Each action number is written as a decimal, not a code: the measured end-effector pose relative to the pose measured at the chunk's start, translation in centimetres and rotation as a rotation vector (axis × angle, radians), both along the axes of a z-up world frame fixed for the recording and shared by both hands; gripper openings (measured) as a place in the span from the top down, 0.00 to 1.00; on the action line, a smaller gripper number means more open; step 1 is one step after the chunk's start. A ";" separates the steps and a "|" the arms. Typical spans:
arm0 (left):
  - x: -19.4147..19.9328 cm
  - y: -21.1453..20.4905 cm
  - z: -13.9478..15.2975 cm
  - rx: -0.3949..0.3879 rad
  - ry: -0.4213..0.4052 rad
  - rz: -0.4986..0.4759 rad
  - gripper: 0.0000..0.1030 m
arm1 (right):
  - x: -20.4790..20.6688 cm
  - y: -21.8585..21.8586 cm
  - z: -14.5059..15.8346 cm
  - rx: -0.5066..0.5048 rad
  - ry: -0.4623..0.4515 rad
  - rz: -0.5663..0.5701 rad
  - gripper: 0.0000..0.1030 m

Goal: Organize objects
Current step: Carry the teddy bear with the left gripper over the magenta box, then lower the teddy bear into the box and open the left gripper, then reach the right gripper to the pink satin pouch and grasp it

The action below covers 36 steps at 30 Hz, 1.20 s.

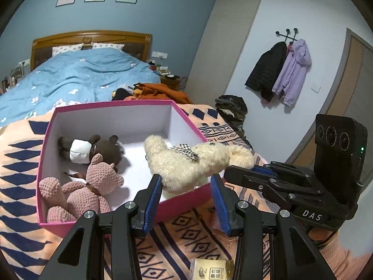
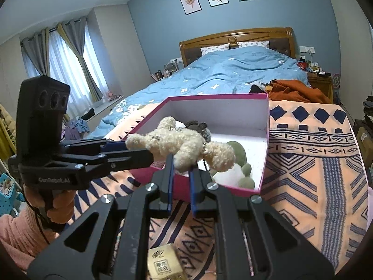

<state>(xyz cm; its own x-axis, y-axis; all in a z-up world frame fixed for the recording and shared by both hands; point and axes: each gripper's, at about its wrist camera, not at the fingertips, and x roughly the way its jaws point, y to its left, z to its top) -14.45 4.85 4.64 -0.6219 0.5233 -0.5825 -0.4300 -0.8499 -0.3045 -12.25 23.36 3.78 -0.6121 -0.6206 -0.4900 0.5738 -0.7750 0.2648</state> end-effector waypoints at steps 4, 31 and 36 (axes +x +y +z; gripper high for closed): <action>-1.2 0.6 -0.3 -0.017 -0.001 0.001 0.59 | -1.4 -0.9 -0.6 0.014 -0.025 0.013 0.88; 2.9 -0.4 -2.3 0.011 0.050 -0.017 0.40 | 0.5 4.0 -3.7 -0.022 -0.118 -0.071 0.68; 4.4 0.8 -3.1 -0.002 0.052 -0.042 0.25 | 1.7 5.2 -4.7 -0.015 -0.144 -0.086 0.63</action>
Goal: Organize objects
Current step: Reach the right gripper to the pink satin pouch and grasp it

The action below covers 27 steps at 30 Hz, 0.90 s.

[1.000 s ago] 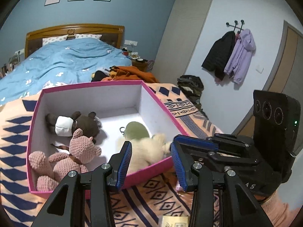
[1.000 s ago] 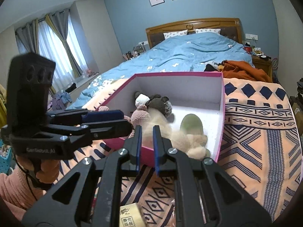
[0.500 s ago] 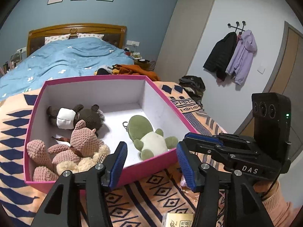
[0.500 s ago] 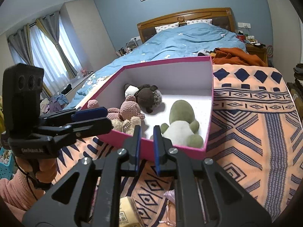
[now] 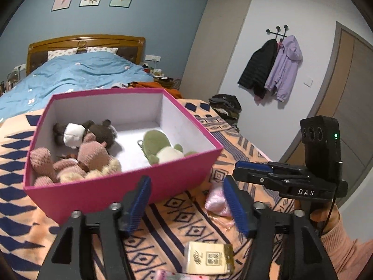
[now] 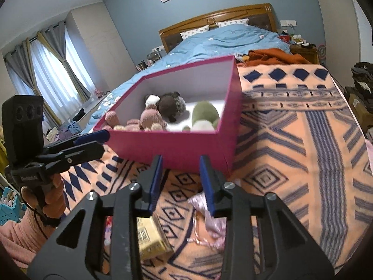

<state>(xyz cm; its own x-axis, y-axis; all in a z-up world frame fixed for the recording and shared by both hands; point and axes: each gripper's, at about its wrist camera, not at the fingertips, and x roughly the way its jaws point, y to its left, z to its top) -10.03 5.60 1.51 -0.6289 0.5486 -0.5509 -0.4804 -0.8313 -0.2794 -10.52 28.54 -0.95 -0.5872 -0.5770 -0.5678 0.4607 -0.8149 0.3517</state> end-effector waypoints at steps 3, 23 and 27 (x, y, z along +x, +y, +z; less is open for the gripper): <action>1.0 1.2 -0.9 -0.029 0.002 -0.023 0.23 | 0.8 0.7 -1.1 0.016 -0.018 -0.020 0.58; 4.0 6.3 -6.4 -0.145 -0.089 -0.104 0.22 | 1.5 4.2 -7.1 0.049 -0.162 -0.110 0.45; 3.3 6.5 -6.9 -0.147 -0.116 -0.100 0.22 | 0.6 3.7 -7.4 0.073 -0.168 -0.103 0.45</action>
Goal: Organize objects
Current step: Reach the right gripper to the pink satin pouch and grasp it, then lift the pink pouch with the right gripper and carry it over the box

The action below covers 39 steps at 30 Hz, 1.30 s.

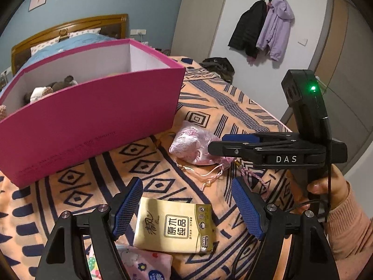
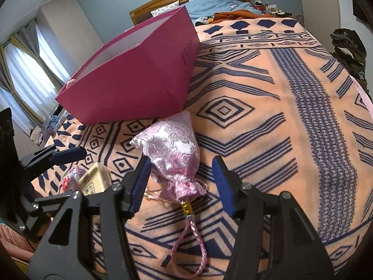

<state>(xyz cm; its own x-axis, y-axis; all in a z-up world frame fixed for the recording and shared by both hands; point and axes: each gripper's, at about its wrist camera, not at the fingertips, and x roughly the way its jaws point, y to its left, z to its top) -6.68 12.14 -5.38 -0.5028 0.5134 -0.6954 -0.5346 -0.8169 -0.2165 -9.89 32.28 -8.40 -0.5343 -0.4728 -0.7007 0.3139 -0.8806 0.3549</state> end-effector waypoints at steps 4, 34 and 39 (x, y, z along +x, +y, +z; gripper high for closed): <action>-0.8 0.2 -0.4 0.012 -0.040 0.000 0.22 | -0.6 -0.2 0.0 0.008 0.002 0.017 0.45; -1.6 0.1 0.5 0.167 -0.151 -0.070 0.67 | 1.7 -2.4 5.1 -0.049 0.136 0.111 0.81; -1.3 -1.4 2.4 0.225 -0.119 -0.073 0.68 | 2.1 -3.1 7.1 -0.079 0.186 0.126 0.81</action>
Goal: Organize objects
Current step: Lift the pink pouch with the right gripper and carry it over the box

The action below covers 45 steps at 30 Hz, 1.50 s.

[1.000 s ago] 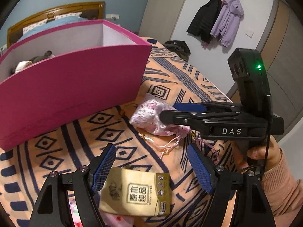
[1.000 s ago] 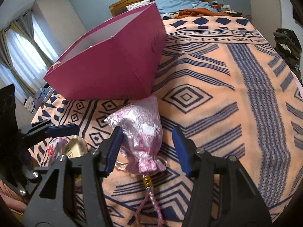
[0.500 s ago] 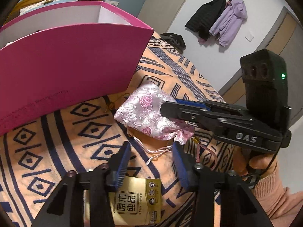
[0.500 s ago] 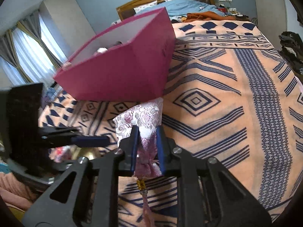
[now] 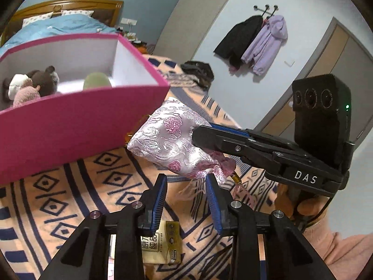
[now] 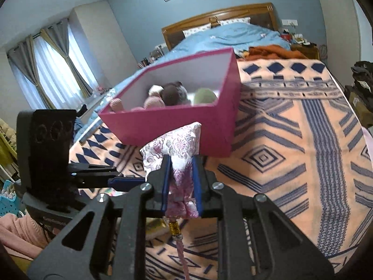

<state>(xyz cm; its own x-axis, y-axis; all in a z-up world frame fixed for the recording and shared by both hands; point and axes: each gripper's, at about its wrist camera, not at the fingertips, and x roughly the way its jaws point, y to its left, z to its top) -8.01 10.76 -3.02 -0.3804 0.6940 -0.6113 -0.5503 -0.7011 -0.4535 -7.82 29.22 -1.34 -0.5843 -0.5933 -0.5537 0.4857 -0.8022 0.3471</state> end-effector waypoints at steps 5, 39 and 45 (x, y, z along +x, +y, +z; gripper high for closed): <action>-0.4 -2.0 1.3 0.059 0.010 0.013 0.67 | 0.0 -0.8 1.6 -0.029 0.035 0.023 0.81; -2.3 -6.2 8.0 0.086 0.161 0.100 0.74 | -2.7 -4.9 7.4 -0.100 0.153 0.102 0.81; -3.6 -6.2 9.4 0.043 0.196 0.128 0.77 | -4.0 -5.7 8.8 -0.076 0.179 0.119 0.81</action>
<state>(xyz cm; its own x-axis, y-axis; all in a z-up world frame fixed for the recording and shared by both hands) -11.63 4.54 6.40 -0.5756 0.6562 -0.4879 -0.5382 -0.7532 -0.3781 -11.84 23.47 7.46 -0.5927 -0.6999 -0.3987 0.6343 -0.7106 0.3046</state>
